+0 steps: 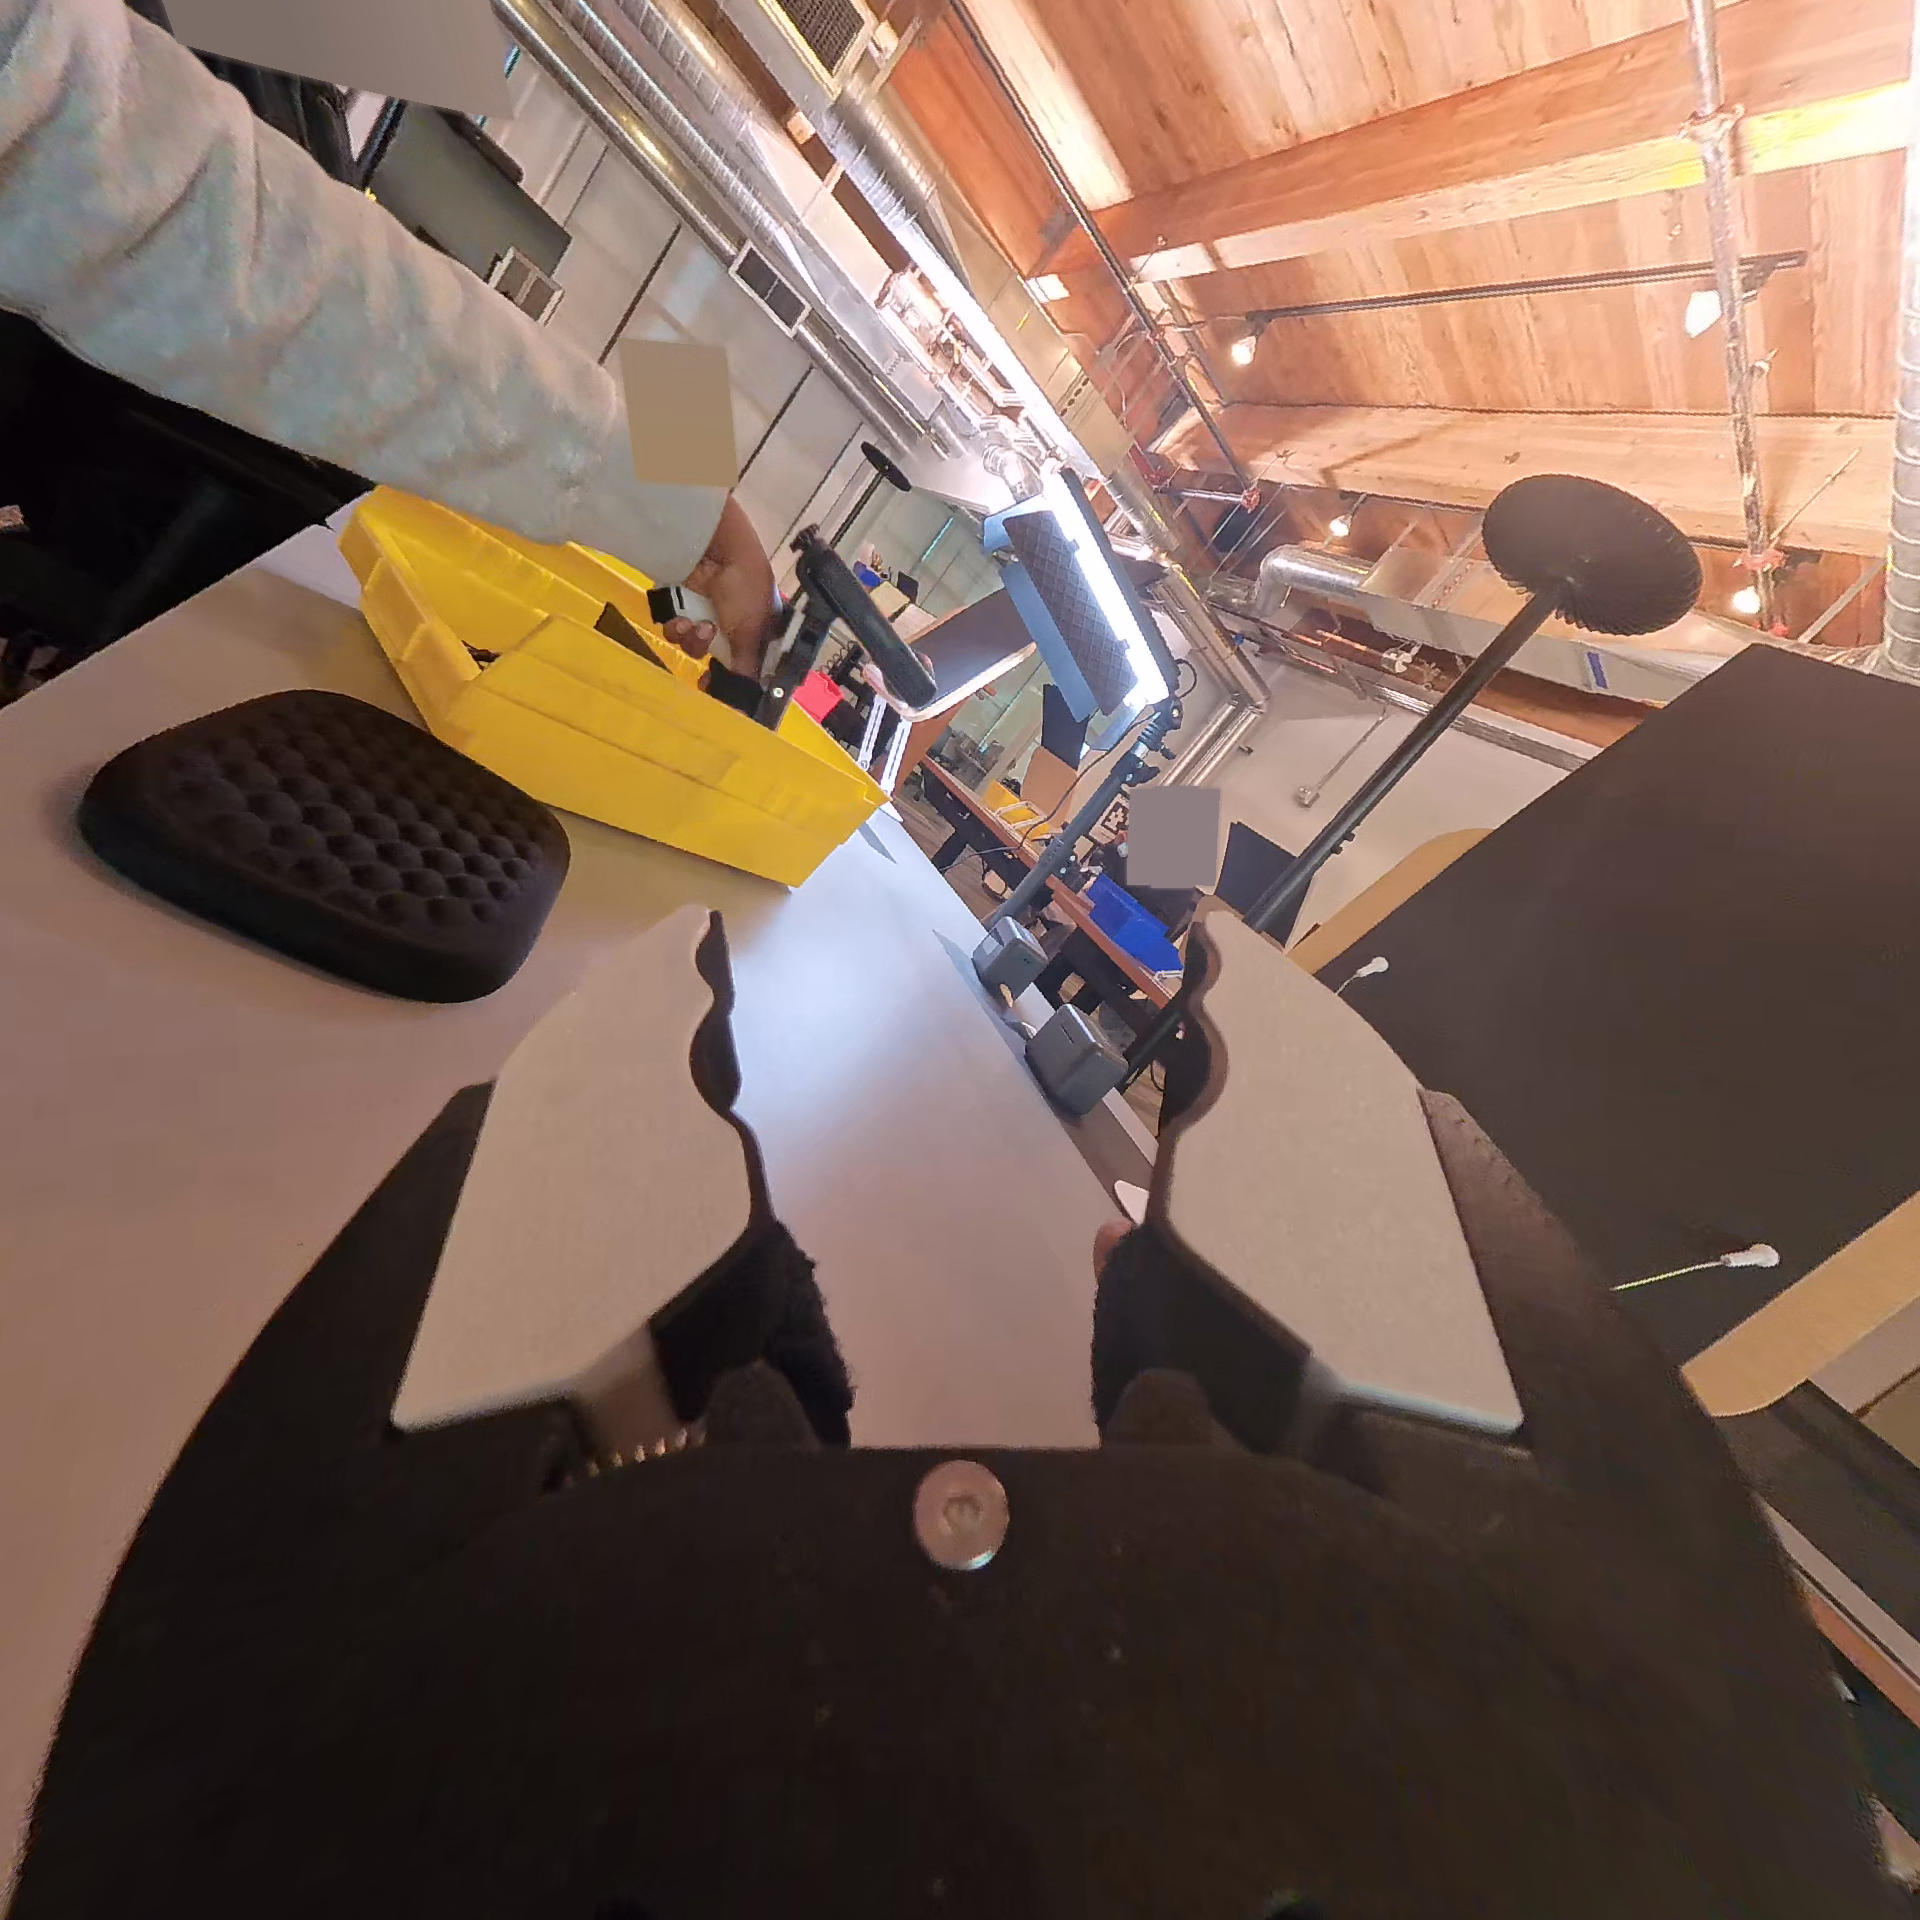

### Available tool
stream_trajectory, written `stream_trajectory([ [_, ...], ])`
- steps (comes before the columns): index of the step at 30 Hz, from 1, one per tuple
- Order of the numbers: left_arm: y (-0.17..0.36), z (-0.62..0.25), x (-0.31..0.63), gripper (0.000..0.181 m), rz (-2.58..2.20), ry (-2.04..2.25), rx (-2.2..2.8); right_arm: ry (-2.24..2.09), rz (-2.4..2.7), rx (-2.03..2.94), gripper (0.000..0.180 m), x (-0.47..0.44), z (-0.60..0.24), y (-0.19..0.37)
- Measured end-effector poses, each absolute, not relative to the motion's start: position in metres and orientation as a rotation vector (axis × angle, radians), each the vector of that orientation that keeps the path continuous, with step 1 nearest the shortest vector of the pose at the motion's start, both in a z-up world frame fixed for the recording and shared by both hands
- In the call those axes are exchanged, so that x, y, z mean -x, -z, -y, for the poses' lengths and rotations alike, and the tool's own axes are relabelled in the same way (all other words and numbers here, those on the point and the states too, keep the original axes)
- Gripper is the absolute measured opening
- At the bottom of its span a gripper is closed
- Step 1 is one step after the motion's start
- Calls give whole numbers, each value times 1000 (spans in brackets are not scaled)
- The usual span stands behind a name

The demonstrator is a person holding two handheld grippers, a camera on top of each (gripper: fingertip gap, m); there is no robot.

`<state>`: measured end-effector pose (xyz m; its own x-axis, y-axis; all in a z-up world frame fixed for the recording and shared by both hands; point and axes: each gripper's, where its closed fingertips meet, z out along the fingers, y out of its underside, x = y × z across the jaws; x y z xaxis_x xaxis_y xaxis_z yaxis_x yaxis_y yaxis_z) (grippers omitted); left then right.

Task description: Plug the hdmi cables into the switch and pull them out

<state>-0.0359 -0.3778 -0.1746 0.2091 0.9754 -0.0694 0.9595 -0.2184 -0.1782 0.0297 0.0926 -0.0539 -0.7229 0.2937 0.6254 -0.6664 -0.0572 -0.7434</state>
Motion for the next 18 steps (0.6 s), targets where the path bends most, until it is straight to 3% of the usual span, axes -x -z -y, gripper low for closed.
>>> stream_trajectory([
  [7,202,377,28,96,2010,-50,2408,-1835,1558,-419,83,-31,-92,55],
  [9,203,371,26,73,1963,-2,2452,-1835,1554,-417,83,-31,-93,54],
  [18,169,379,35,71,1867,-273,2432,-1832,1549,-417,83,-30,-94,53],
])
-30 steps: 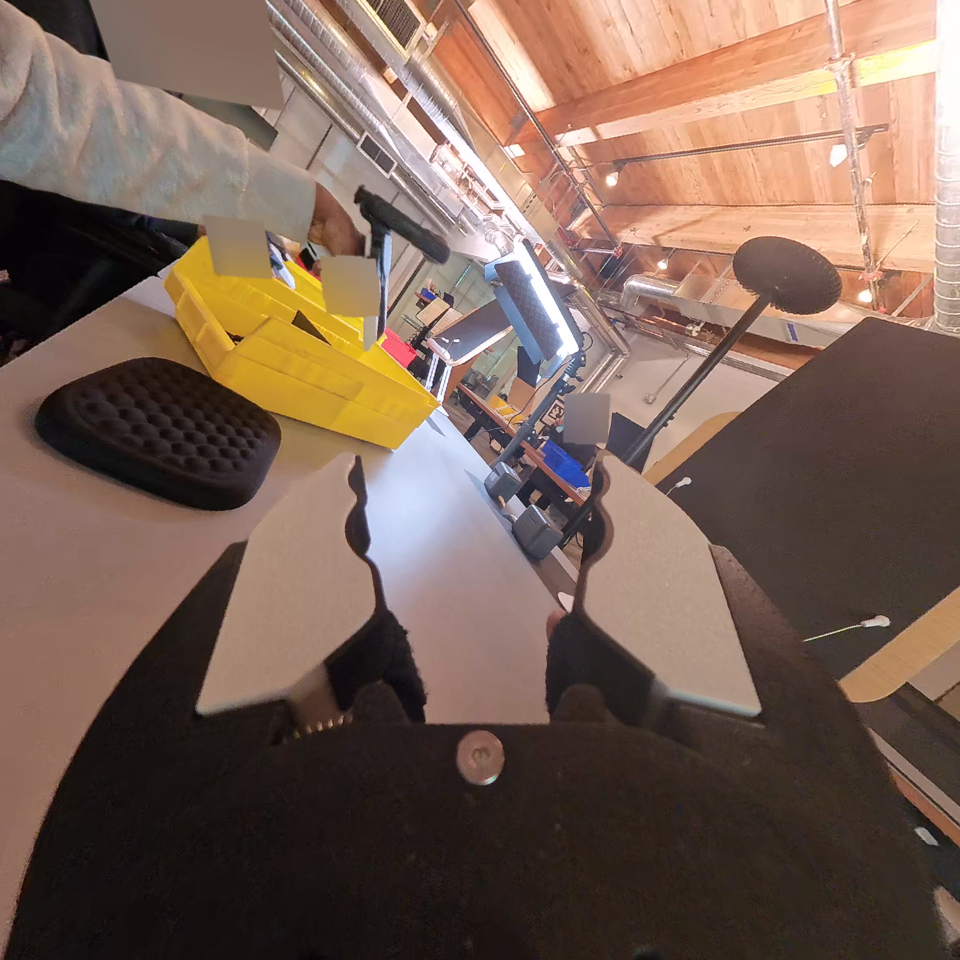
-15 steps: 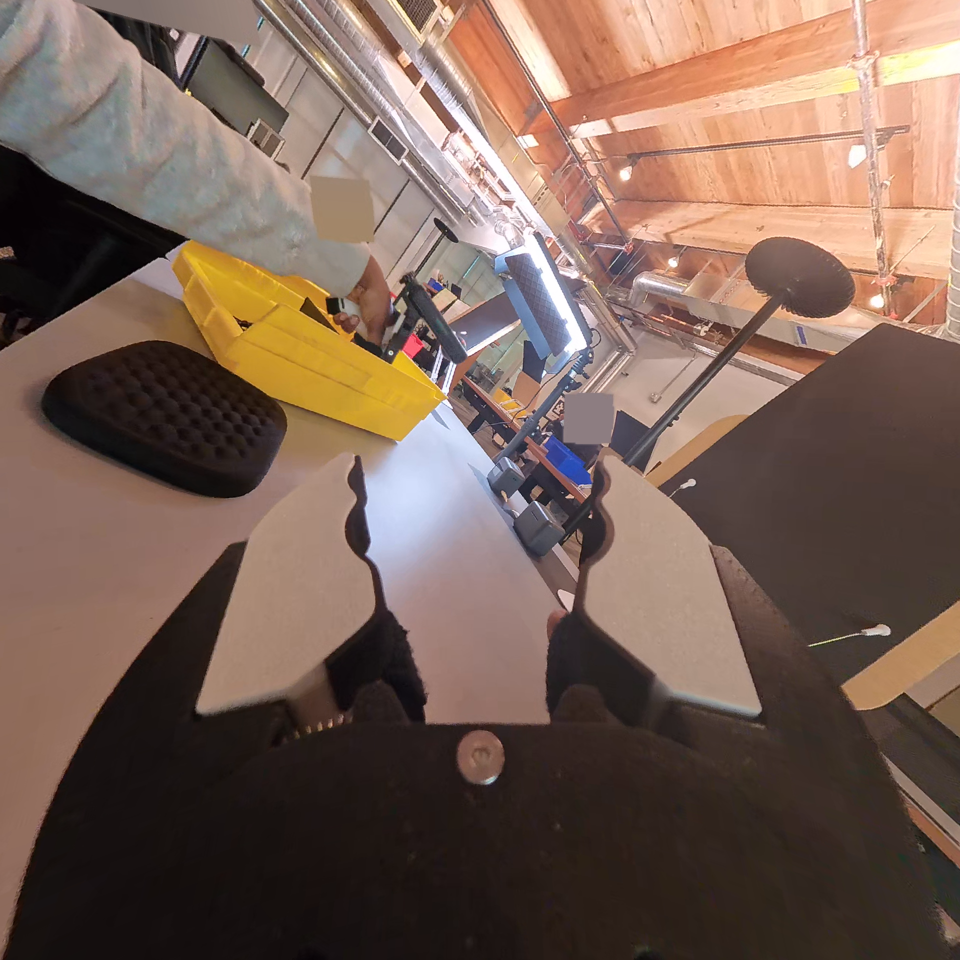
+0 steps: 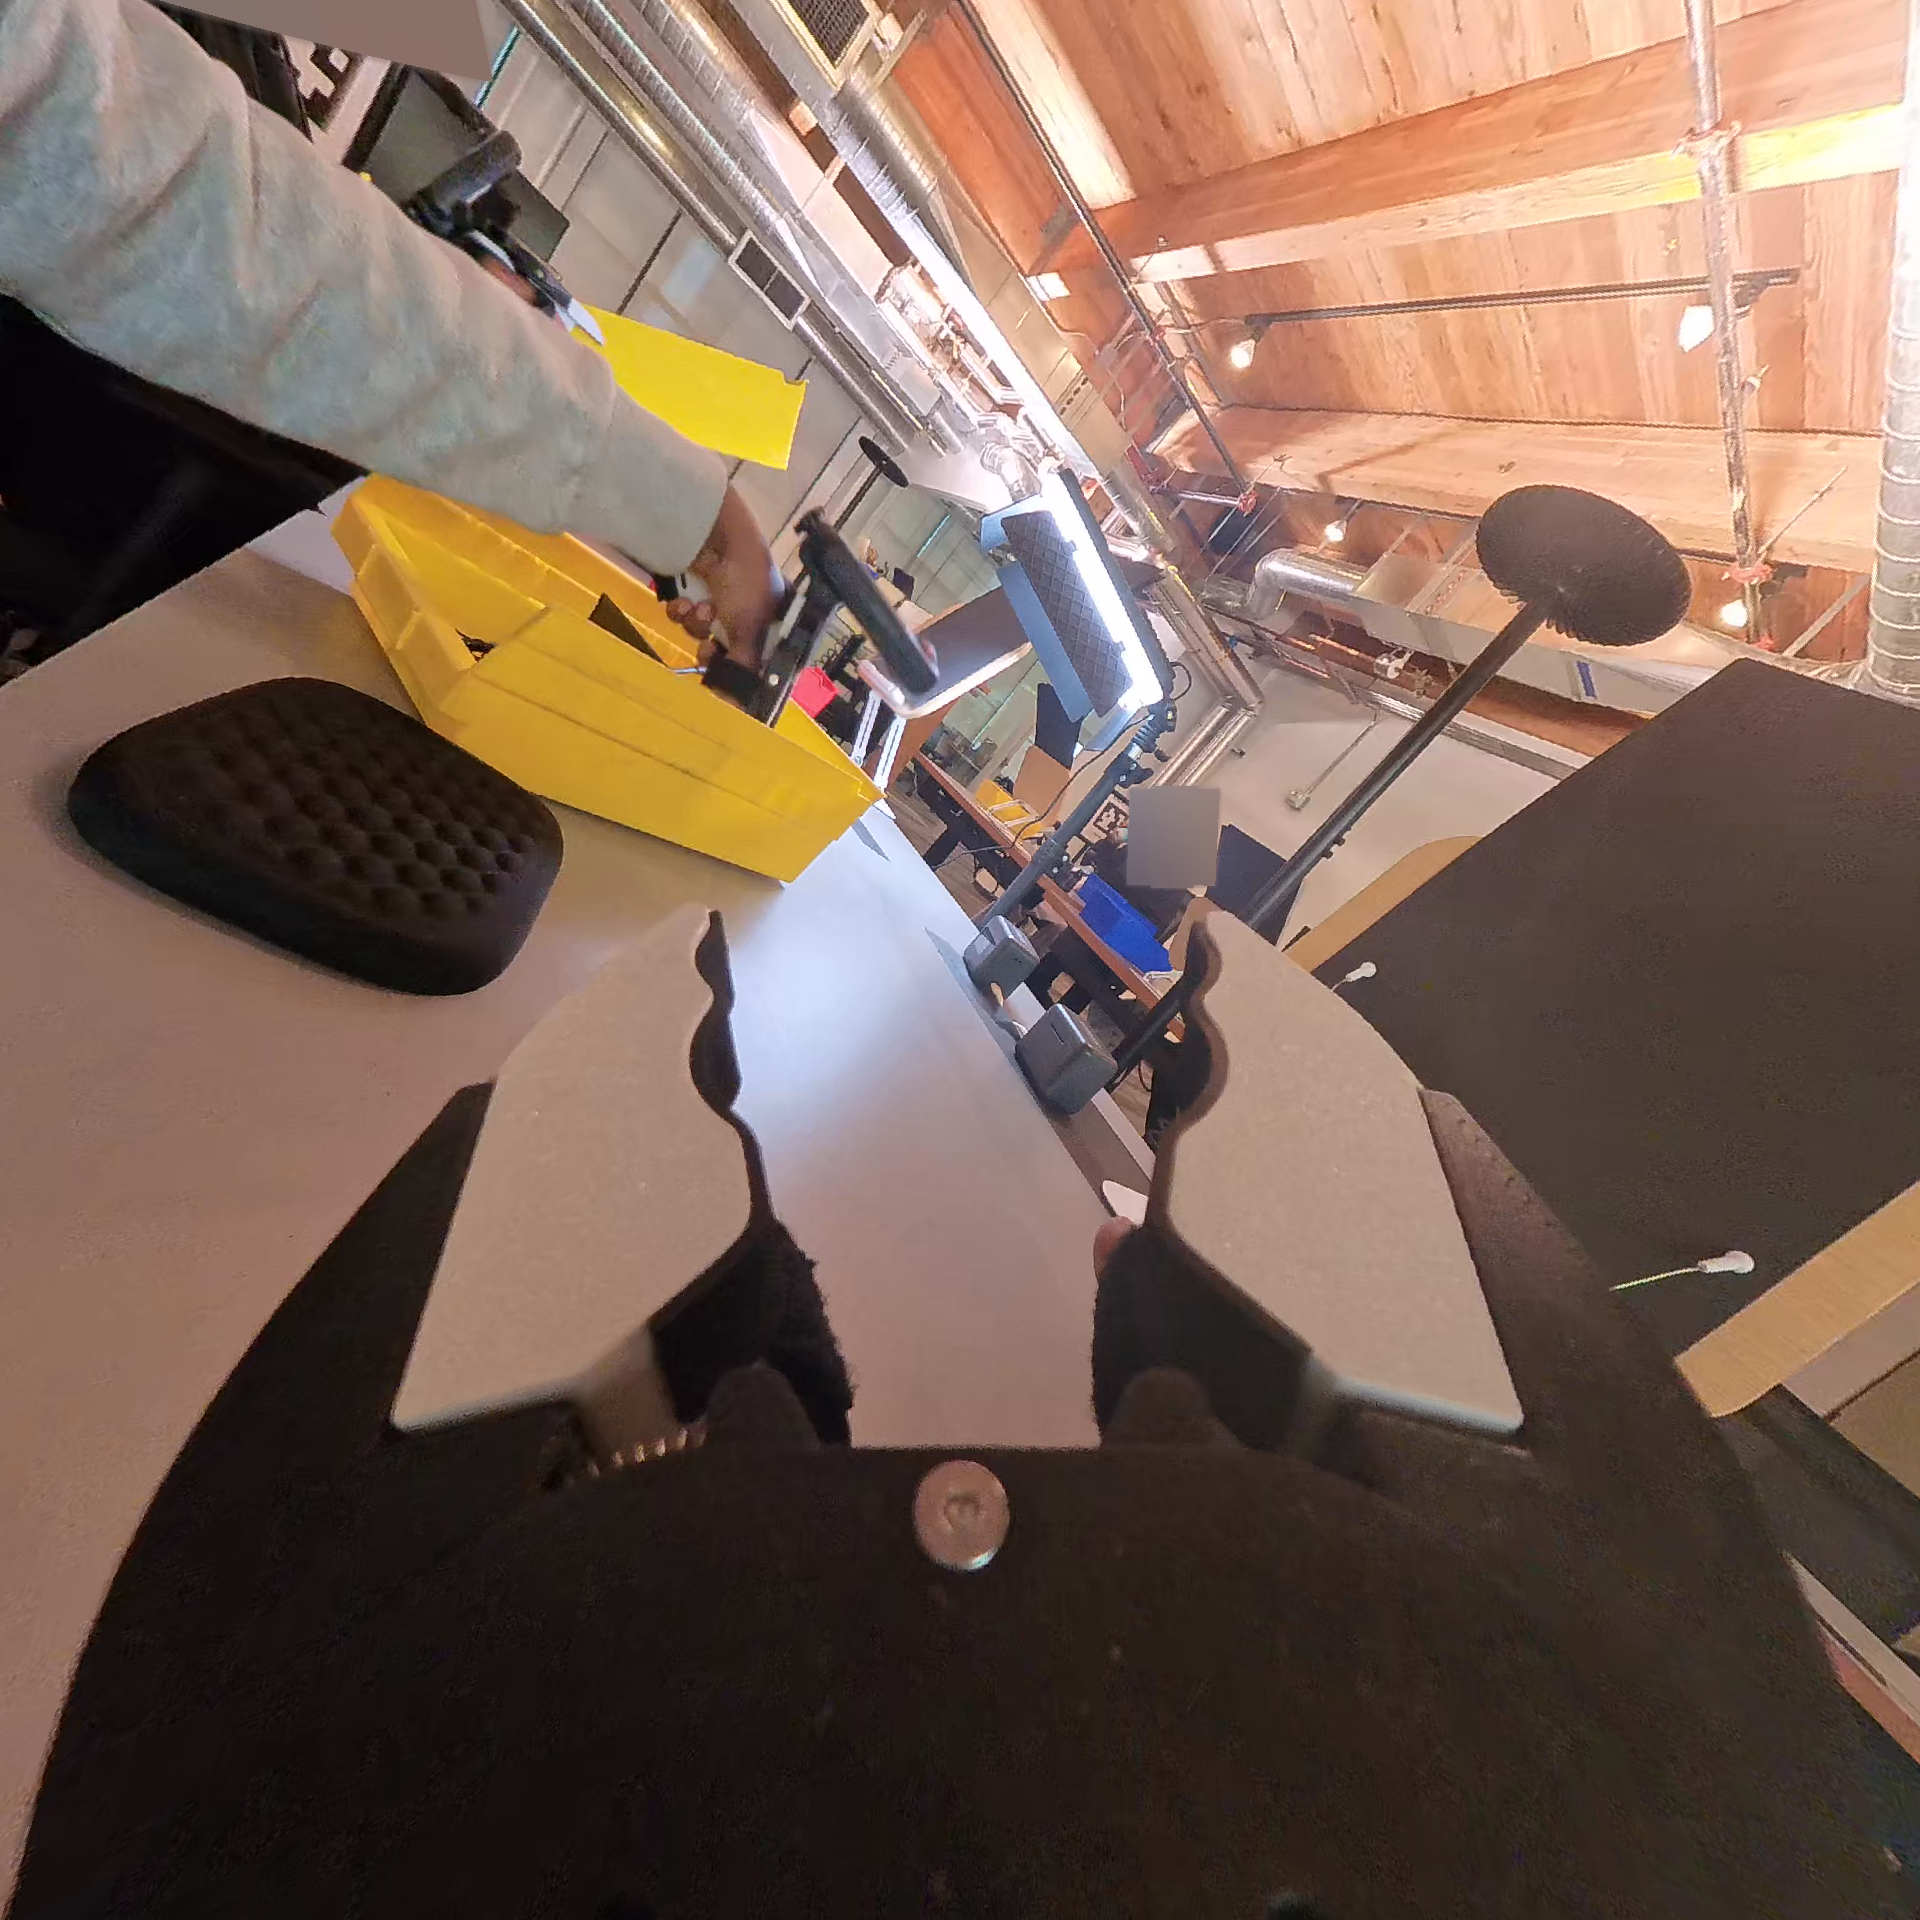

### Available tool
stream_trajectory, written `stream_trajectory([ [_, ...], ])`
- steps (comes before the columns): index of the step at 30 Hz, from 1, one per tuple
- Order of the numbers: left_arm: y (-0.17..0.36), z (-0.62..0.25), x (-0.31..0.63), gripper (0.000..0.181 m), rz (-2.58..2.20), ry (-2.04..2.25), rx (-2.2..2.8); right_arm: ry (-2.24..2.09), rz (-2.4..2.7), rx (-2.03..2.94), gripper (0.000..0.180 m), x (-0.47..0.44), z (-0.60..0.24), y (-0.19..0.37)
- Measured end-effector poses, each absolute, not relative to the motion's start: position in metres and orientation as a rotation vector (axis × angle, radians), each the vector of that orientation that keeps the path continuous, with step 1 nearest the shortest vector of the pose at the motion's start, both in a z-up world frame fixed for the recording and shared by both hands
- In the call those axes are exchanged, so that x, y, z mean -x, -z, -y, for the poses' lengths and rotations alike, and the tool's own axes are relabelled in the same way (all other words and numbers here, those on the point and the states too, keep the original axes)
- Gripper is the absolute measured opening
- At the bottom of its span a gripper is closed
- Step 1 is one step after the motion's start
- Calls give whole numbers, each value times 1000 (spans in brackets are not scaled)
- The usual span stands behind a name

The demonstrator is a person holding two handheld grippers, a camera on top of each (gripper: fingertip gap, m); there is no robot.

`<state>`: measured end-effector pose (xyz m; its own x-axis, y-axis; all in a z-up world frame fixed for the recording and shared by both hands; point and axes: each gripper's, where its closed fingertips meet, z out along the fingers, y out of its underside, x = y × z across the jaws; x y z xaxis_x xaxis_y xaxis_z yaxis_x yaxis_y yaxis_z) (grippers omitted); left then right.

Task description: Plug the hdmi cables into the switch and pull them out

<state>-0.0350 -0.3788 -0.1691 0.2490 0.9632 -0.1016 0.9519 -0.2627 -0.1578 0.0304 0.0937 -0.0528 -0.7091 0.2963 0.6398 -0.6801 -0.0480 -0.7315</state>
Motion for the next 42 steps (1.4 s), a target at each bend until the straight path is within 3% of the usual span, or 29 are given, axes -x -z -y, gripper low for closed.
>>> stream_trajectory([
  [11,23,370,43,71,1503,-932,2027,-1857,1545,-394,84,-29,-95,50],
  [23,-97,215,14,71,730,-1505,1482,-1892,1543,-378,84,-32,-94,49],
  [30,-77,103,-8,71,419,-1714,1238,-1926,1547,-368,85,-34,-93,48],
  [37,3,-9,1,71,-40,-2056,1418,-1975,1514,-330,85,-34,-96,41],
  [42,55,-50,10,71,-351,-2228,1551,-1956,1566,-322,74,-38,-89,49],
])
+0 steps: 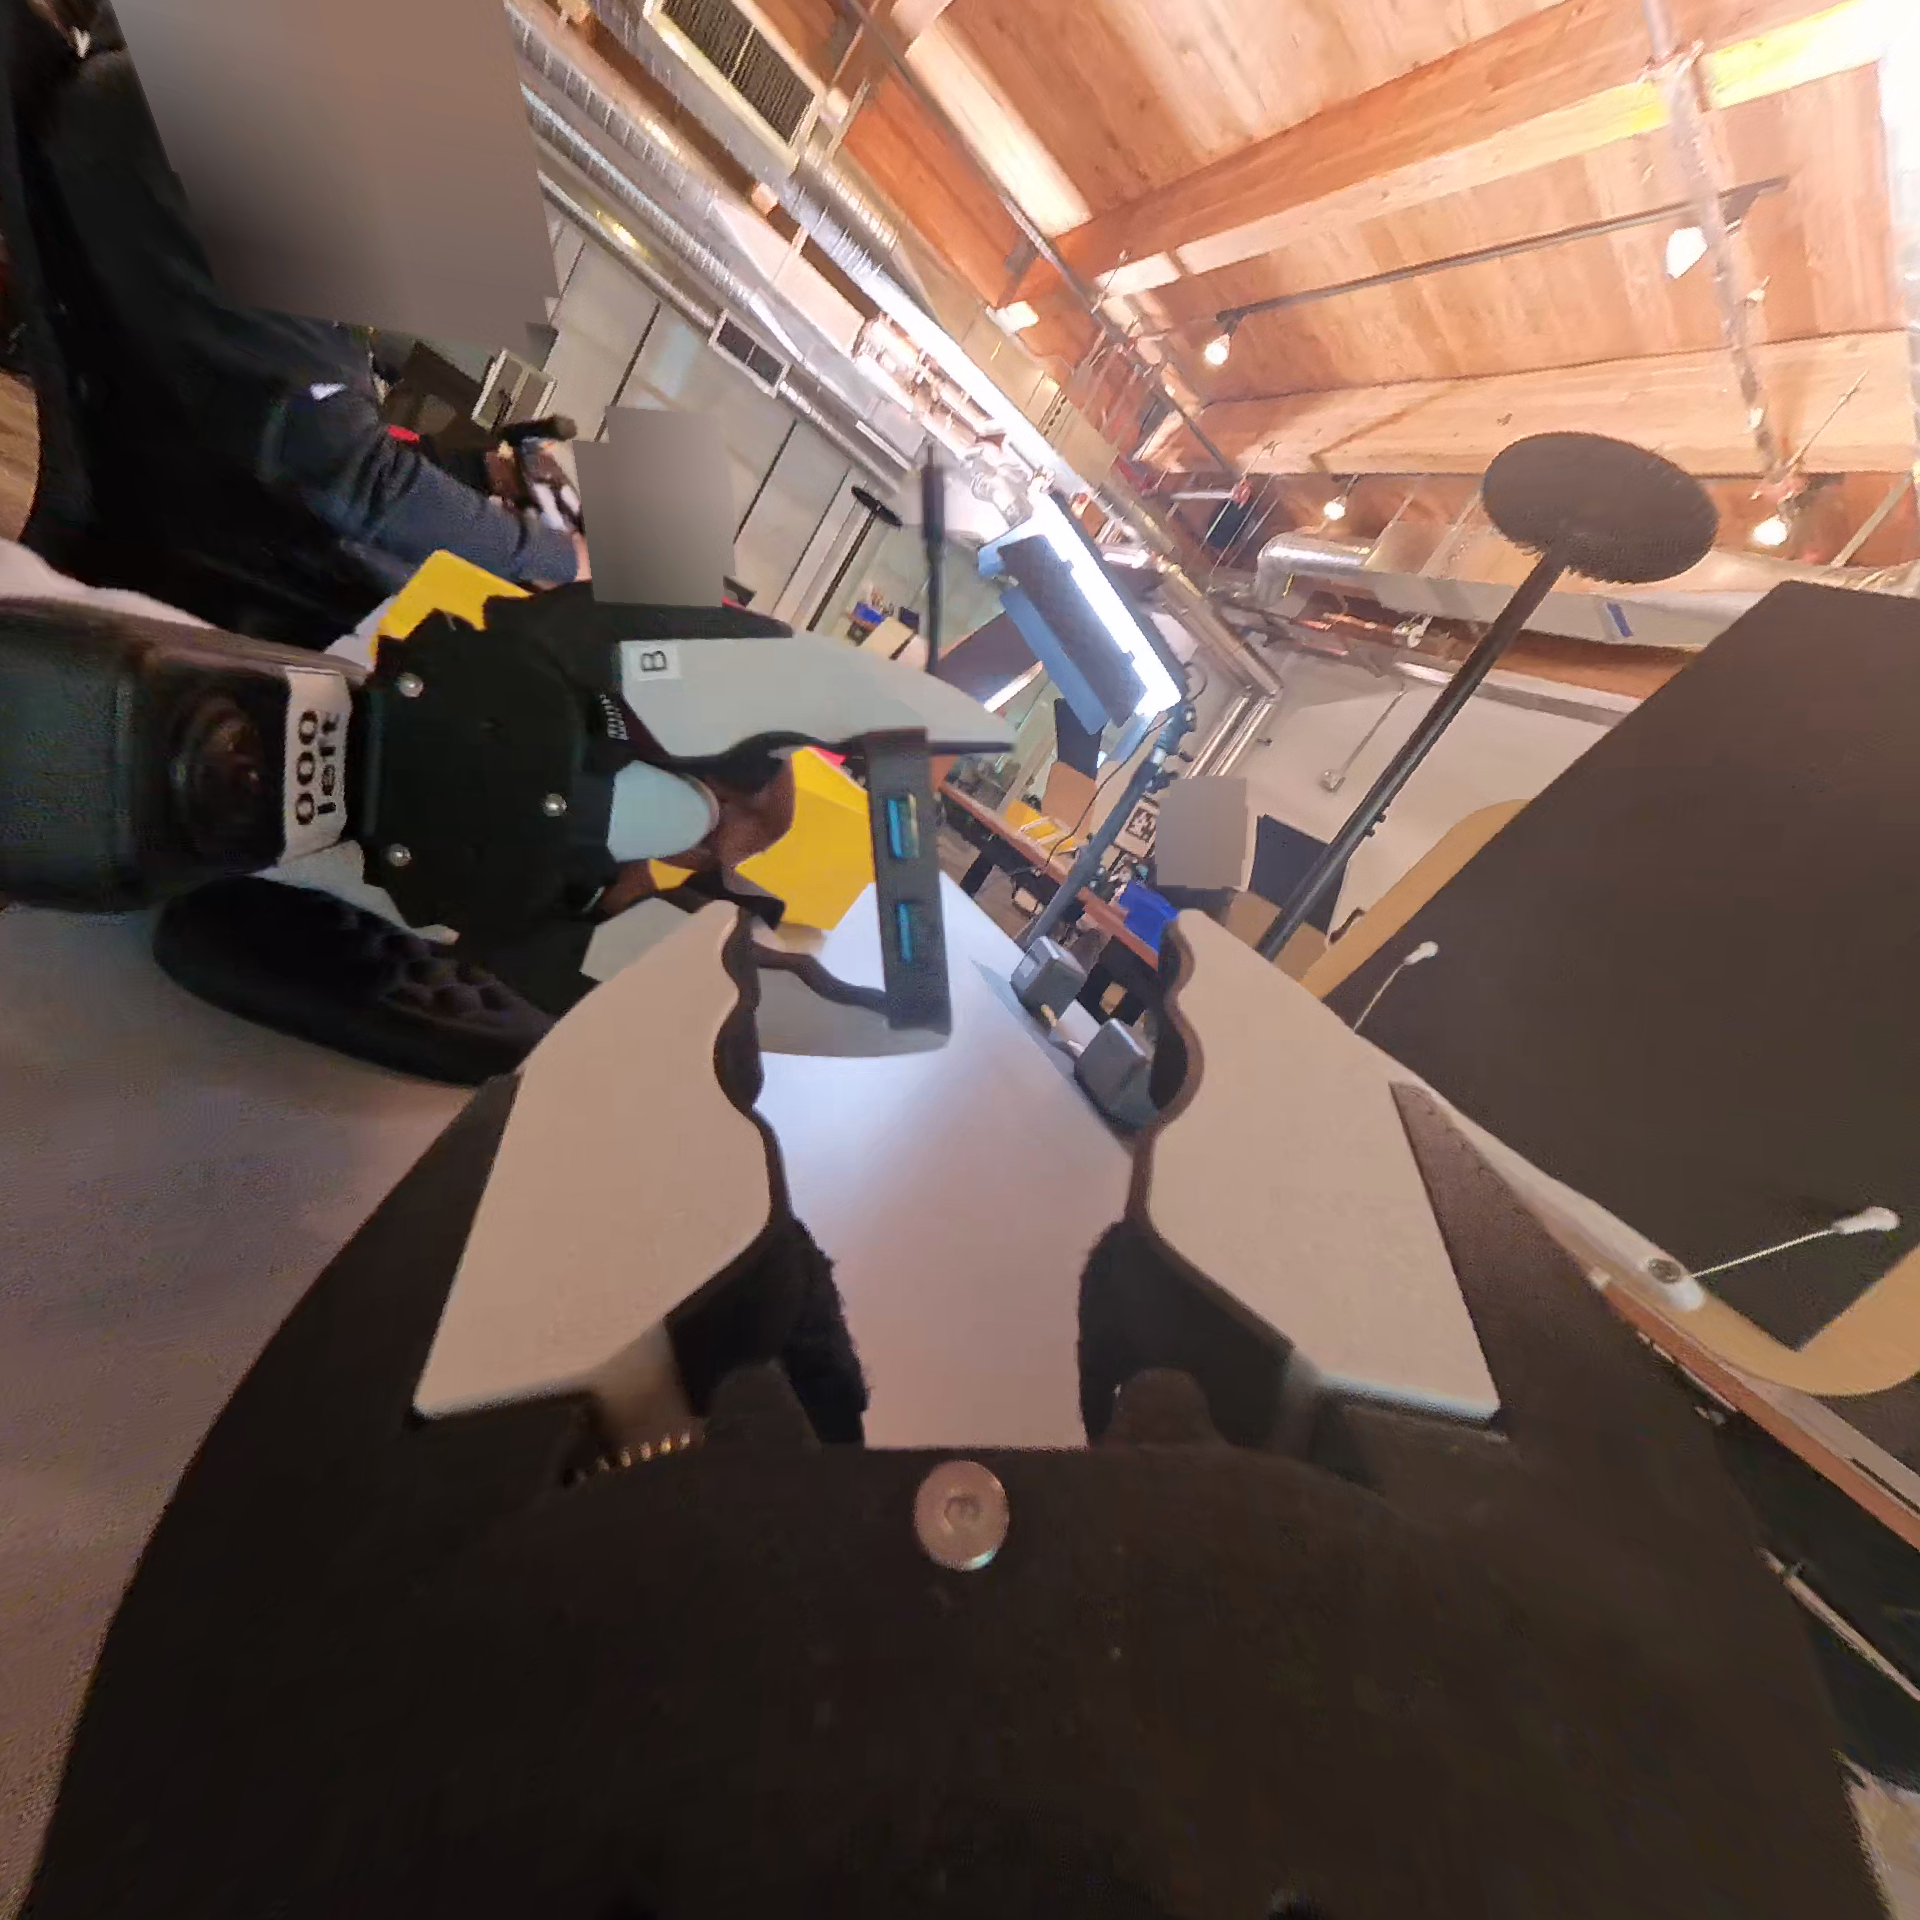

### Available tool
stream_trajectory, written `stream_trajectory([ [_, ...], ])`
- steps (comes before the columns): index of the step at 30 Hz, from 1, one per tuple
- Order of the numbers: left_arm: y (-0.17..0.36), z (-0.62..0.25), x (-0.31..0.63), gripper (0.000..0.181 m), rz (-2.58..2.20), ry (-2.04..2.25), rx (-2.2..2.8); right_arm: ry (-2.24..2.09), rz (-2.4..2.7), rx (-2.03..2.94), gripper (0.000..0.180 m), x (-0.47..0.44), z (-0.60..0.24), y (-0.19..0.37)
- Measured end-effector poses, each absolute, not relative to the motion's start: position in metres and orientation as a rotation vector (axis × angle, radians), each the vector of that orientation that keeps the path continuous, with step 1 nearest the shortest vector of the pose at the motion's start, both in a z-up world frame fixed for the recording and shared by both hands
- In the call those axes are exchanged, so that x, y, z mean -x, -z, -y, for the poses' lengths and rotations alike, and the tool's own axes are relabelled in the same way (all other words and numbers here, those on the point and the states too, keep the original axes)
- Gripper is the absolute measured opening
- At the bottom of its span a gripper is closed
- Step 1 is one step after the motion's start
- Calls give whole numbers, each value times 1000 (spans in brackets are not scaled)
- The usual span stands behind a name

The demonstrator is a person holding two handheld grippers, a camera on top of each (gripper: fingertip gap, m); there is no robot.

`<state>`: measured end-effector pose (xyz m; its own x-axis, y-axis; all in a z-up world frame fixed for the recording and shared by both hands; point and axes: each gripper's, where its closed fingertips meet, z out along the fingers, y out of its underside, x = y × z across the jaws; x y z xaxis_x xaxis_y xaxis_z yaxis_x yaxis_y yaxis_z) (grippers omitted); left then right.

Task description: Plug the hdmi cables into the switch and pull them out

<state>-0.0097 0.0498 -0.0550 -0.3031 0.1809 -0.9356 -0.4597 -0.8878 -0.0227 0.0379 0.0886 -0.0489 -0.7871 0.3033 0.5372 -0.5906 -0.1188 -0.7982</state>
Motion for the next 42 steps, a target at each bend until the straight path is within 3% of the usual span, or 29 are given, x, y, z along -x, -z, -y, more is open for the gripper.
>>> stream_trajectory([
  [6,72,-53,15,70,-416,-2244,1622,-1831,1599,-316,58,-43,-64,64],
  [12,83,-63,12,71,-479,-2217,1648,-1718,1647,-272,15,-34,-52,71],
  [18,88,-64,3,66,-445,-1989,1628,-1493,1630,-325,14,-26,-58,75],
  [25,28,15,12,72,339,-1298,1246,-988,1622,-331,14,11,-85,91],
  [31,25,71,35,73,742,-610,889,-680,1707,-429,14,26,-87,128],
  [42,49,39,40,81,608,-901,1174,-535,1947,-537,14,26,-87,180],
])
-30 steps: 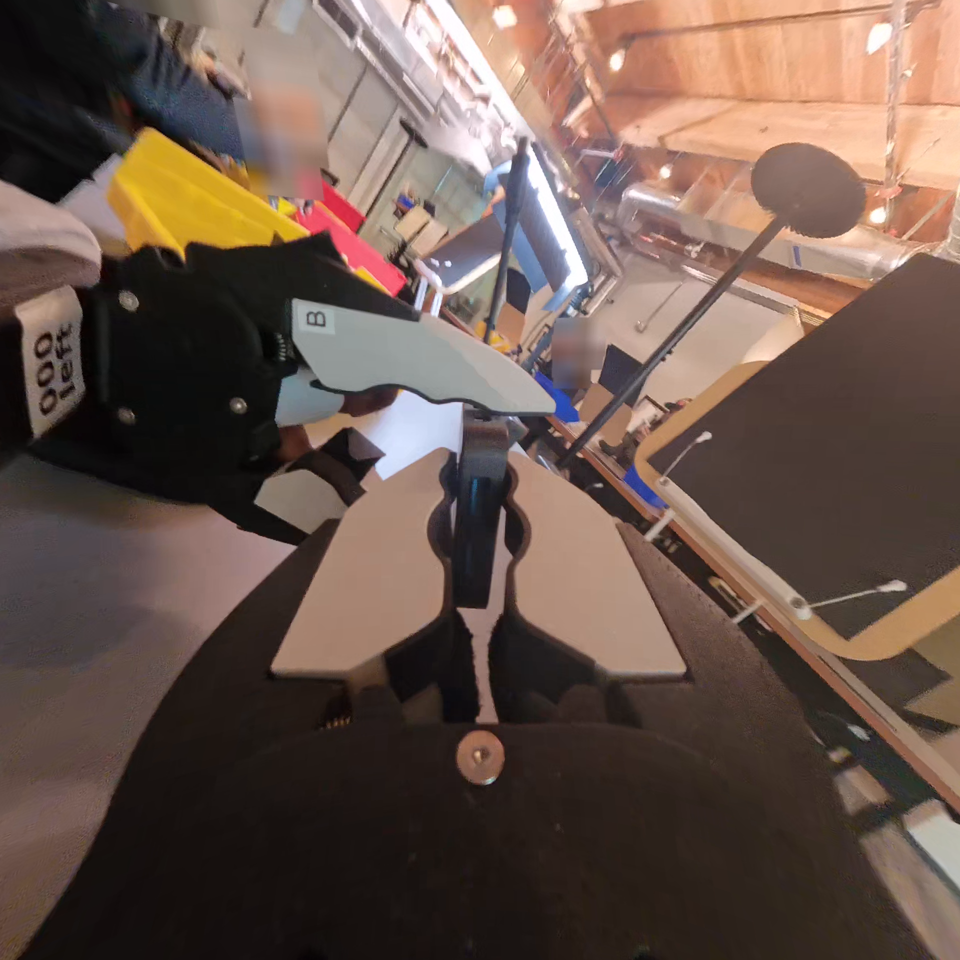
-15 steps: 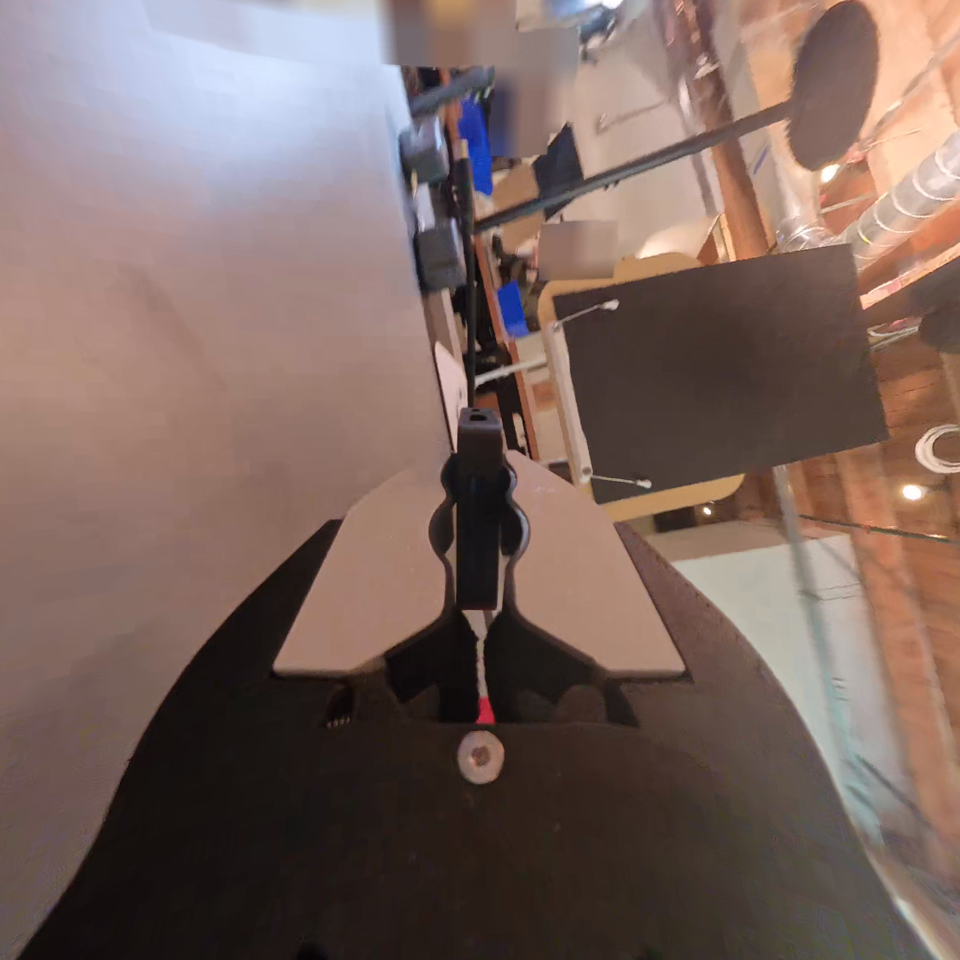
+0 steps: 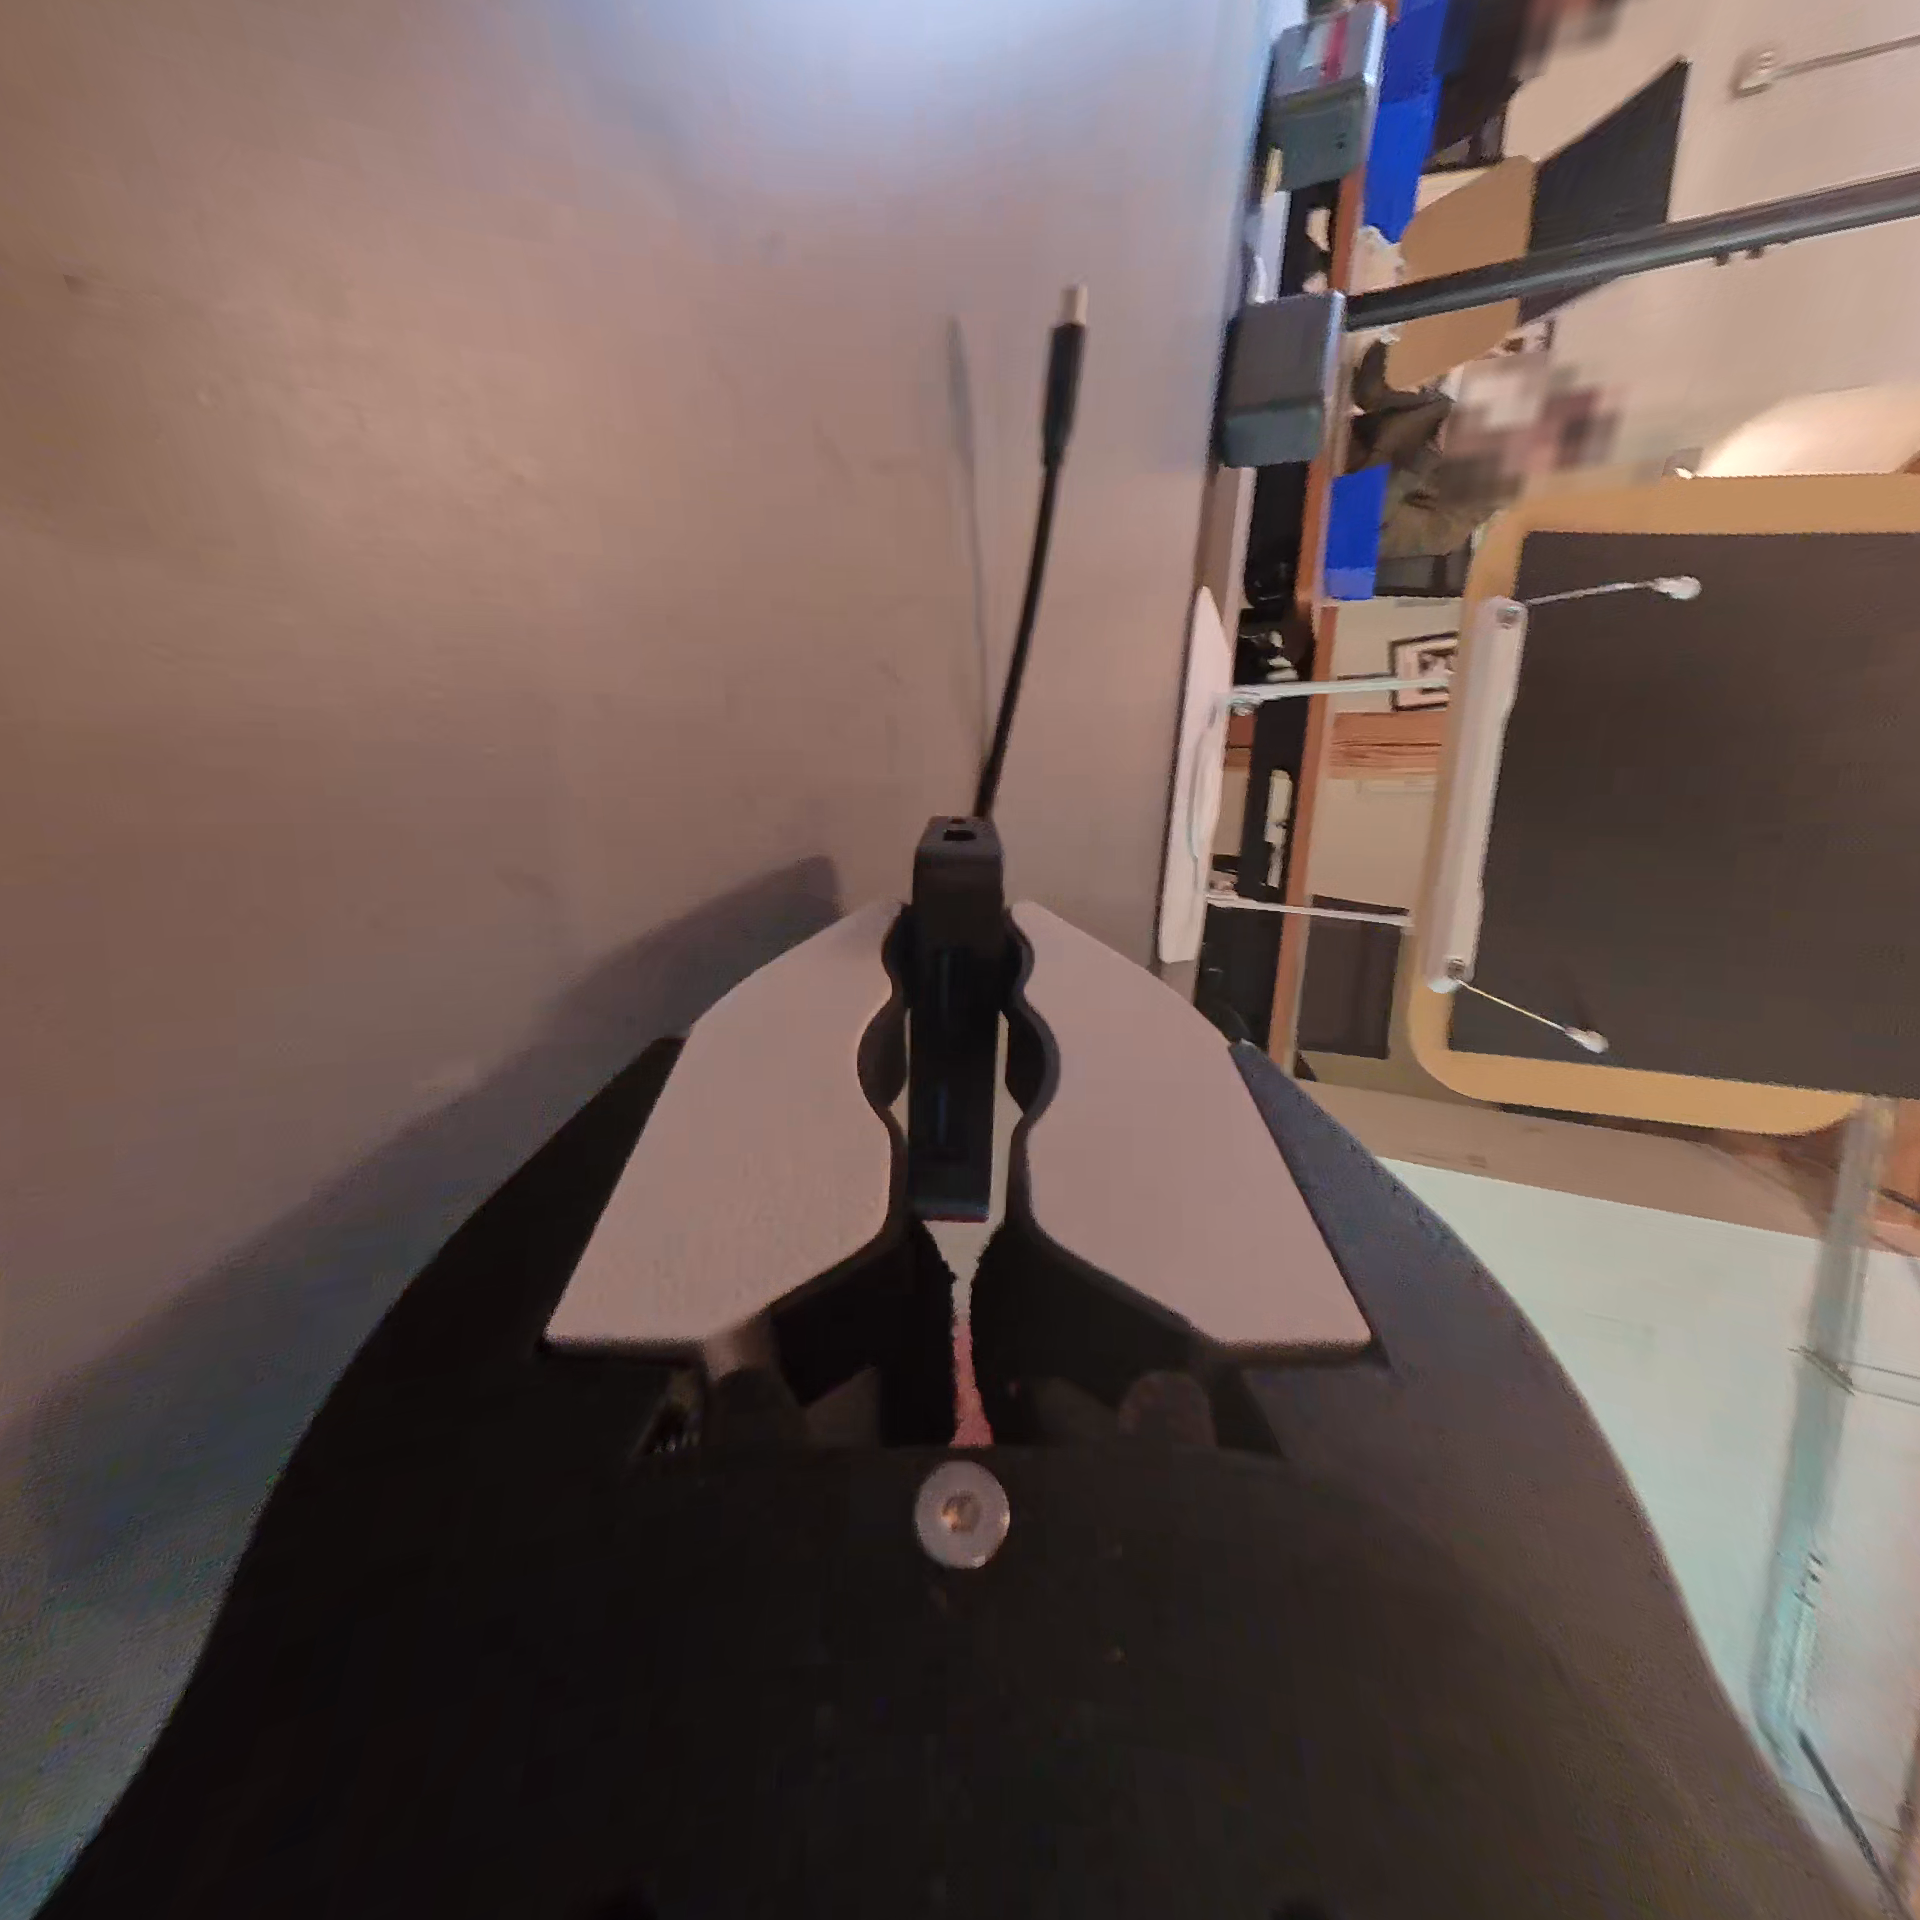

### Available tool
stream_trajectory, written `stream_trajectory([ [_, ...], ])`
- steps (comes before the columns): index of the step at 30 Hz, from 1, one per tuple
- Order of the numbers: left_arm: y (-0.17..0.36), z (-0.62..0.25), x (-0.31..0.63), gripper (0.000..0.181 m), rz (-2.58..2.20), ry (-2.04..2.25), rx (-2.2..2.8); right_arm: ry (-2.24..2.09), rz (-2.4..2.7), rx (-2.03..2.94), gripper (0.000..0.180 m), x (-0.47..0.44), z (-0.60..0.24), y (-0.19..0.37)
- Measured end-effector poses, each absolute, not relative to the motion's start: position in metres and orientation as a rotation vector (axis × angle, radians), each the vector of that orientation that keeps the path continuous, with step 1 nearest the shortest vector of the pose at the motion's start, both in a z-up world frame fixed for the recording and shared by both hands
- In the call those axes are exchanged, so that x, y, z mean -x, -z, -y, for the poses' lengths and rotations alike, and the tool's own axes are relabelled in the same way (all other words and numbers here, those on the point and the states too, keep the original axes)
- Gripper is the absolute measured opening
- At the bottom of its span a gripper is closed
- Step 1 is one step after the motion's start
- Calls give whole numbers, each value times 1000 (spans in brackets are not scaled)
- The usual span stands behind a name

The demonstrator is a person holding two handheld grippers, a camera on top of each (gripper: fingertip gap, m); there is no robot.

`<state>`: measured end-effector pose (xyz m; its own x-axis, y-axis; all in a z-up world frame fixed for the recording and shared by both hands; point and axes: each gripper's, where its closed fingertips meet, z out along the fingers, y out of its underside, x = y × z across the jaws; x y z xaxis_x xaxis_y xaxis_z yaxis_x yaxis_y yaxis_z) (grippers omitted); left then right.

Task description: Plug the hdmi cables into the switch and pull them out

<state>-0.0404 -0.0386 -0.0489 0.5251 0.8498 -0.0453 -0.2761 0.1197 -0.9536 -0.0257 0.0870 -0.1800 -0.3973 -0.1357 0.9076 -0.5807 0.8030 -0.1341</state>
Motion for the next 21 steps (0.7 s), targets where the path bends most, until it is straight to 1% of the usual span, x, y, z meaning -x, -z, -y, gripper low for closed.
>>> stream_trajectory([
  [4,48,40,40,81,601,-921,1167,-608,2097,-505,21,17,-87,192],
  [8,47,42,40,81,623,-886,1145,-585,2150,-518,24,15,-89,200],
  [21,53,40,41,81,627,-944,1200,-683,2269,-431,30,7,-90,200],
])
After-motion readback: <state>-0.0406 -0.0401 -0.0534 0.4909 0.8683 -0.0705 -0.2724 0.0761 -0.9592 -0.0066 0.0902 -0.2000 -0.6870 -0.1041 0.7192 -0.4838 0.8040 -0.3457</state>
